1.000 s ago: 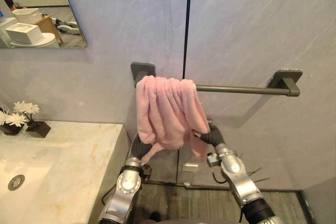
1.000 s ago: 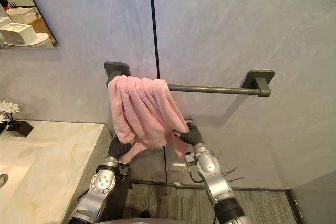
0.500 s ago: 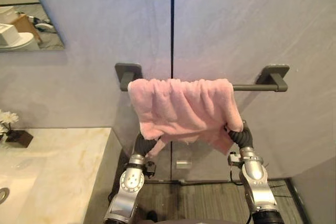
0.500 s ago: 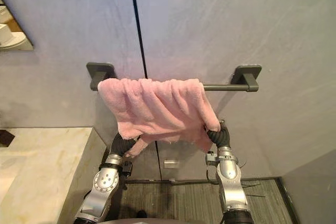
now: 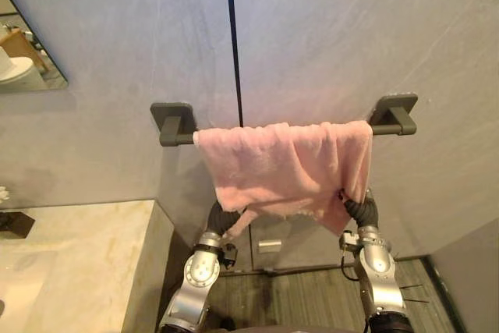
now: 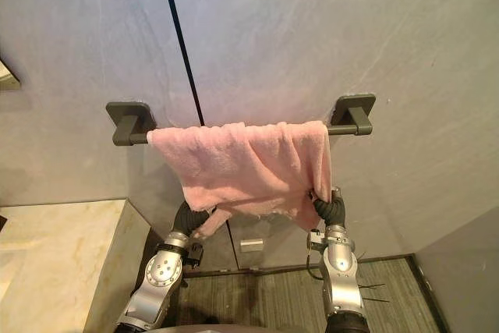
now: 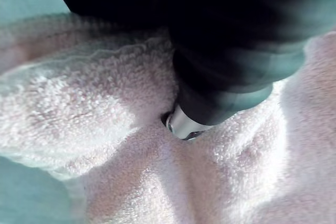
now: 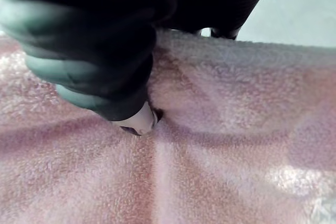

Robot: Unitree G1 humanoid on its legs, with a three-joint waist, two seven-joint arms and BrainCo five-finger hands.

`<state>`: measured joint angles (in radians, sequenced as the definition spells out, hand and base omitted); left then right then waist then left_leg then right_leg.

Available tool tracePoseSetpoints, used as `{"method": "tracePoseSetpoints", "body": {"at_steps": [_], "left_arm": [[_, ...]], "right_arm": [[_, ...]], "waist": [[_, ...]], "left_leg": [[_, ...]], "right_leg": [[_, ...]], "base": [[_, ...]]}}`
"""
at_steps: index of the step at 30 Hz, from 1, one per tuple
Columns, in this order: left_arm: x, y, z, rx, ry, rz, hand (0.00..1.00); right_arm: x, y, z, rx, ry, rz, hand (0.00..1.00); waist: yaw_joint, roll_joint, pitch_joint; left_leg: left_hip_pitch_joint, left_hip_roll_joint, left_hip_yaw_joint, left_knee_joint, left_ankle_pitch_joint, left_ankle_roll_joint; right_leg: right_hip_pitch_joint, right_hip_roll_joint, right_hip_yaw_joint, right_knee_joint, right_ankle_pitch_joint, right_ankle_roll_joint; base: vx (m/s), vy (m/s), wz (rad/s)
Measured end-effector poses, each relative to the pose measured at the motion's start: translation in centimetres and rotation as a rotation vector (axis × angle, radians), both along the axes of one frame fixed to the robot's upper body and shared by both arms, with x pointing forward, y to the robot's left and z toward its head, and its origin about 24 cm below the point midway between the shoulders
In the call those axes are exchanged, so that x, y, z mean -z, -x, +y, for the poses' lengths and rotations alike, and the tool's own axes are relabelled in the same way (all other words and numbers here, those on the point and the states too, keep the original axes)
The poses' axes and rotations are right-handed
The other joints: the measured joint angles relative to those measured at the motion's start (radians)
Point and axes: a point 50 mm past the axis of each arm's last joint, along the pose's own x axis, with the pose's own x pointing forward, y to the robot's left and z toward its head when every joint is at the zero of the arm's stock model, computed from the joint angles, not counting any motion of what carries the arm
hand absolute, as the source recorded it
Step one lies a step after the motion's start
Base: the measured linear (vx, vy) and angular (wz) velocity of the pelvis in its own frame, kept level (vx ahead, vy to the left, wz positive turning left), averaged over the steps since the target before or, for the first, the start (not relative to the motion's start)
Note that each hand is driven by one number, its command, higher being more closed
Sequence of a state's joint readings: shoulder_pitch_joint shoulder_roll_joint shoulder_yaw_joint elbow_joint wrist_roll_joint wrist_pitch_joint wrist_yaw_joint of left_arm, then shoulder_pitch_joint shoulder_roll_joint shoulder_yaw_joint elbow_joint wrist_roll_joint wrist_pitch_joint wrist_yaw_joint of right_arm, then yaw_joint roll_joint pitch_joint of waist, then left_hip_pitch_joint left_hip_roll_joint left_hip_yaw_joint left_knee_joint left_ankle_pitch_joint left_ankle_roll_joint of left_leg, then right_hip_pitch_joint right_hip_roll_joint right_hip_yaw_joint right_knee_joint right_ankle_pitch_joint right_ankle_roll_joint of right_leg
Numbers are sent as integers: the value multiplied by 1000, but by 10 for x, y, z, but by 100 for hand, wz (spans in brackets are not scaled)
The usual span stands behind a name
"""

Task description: Organize washtable

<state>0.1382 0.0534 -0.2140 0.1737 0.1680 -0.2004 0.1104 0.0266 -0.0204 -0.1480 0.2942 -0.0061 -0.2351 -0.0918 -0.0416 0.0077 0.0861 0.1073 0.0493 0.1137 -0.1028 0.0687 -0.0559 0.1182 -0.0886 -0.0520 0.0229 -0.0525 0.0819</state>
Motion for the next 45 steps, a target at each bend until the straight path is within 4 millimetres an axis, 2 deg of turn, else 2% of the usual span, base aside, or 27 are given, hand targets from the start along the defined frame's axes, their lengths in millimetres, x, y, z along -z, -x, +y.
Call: {"method": "tracePoseSetpoints", "body": {"at_steps": [10,11,19,23,27,36,40,43,45], "left_arm": [[22,5,11,-63,14,97,100],[23,6,12,-72,25,105,0],[29,8,27,-156,70,138,0],[33,12,29,-175,76,158,0],[37,15,36,-225,89,177,0],[54,28,41,-273,128,288,0],[59,37,53,-333,137,311,0],[59,43,61,-382,133,314,0],[52,48,72,-436,140,281,0]], "right_arm": [[18,-10,15,-44,-39,77,100],[20,-9,16,-51,-40,88,0],[48,7,15,-30,-58,237,0],[76,35,11,5,-68,406,0],[87,54,6,47,-62,490,0],[94,67,4,58,-62,529,0],[96,77,0,83,-57,546,0],[87,78,-11,145,-50,503,0],[74,78,-27,225,-34,439,0]], "waist": [[2,-3,-5],[2,-1,-5],[2,-10,-9],[2,-3,-5],[1,-1,-4],[3,-13,10],[3,-12,9],[3,-11,9],[3,-11,9]], "left_leg": [[9,0,-4,-1,-3,3],[11,-1,-7,-1,-3,3],[9,-2,-28,-1,-4,5],[10,-1,-29,-1,-8,-1],[12,1,-29,-1,-7,0],[30,2,-27,0,-8,-1],[34,3,-29,-1,-9,-2],[34,3,-30,0,-13,-6],[32,3,-31,0,-13,-5]], "right_leg": [[13,0,-4,-6,-10,-3],[19,-1,-5,-10,-10,-3],[34,-1,-28,-24,-12,-1],[35,-1,-29,-22,-14,0],[37,2,-30,-22,-14,-3],[52,2,-29,-15,-17,-4],[51,1,-29,-3,-28,0],[50,1,-30,-2,-30,2],[47,0,-30,-1,-32,3]], "base": [[-26,-4,1],[4,-4,5],[16,-13,8],[31,-12,0],[50,-21,0],[-22,-1,-1],[-59,-7,2],[-27,-4,1],[0,0,0]]}}
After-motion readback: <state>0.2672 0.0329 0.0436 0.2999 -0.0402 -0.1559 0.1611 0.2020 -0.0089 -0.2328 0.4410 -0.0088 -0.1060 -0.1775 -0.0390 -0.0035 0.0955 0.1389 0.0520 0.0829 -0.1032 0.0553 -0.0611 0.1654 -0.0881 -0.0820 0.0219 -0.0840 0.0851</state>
